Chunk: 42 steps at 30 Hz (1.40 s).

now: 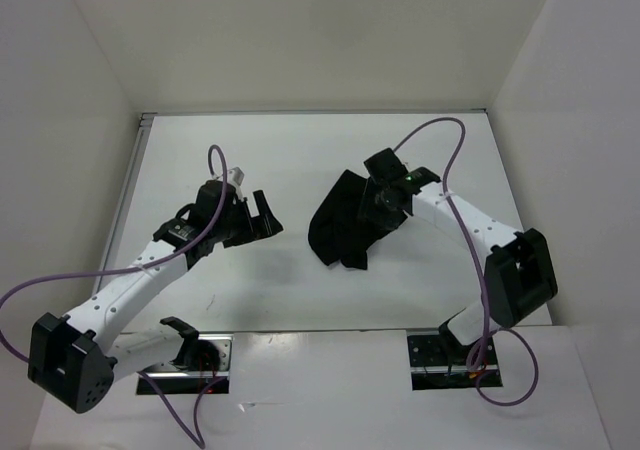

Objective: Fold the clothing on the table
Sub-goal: Grab the skirt from the pile

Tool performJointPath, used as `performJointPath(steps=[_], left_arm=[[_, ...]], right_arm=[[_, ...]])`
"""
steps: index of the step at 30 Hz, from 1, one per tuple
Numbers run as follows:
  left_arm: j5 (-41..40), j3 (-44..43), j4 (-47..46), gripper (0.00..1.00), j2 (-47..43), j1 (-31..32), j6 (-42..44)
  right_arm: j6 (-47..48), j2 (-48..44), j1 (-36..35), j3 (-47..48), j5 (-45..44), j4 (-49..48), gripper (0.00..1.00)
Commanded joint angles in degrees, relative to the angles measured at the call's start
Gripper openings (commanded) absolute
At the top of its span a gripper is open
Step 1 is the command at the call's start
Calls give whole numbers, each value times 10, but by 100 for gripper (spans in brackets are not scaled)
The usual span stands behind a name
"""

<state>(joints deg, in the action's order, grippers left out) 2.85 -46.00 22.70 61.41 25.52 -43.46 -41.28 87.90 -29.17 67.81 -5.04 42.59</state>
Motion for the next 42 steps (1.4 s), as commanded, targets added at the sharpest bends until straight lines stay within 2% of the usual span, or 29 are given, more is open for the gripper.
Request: performJointPath(steps=[1, 6, 10, 13, 25, 36, 42], left_arm=[[14, -3, -27, 100, 1, -4, 14], [20, -3, -32, 100, 6, -4, 14], [20, 8, -42, 100, 6, -4, 8], [20, 8, -42, 100, 6, -4, 8], [15, 13, -20, 100, -23, -4, 14], [9, 19, -14, 100, -28, -4, 14], [9, 19, -20, 100, -28, -4, 14]], right_arm=[[-35, -52, -9, -14, -71, 46, 57], [-41, -67, -44, -33, 4, 62, 57], [-88, -88, -64, -84, 124, -28, 57], [-116, -83, -64, -95, 153, -65, 57], [-176, -43, -75, -107, 167, -108, 57], [-208, -28, -80, -117, 128, -74, 54], [-219, -3, -80, -131, 90, -87, 51]])
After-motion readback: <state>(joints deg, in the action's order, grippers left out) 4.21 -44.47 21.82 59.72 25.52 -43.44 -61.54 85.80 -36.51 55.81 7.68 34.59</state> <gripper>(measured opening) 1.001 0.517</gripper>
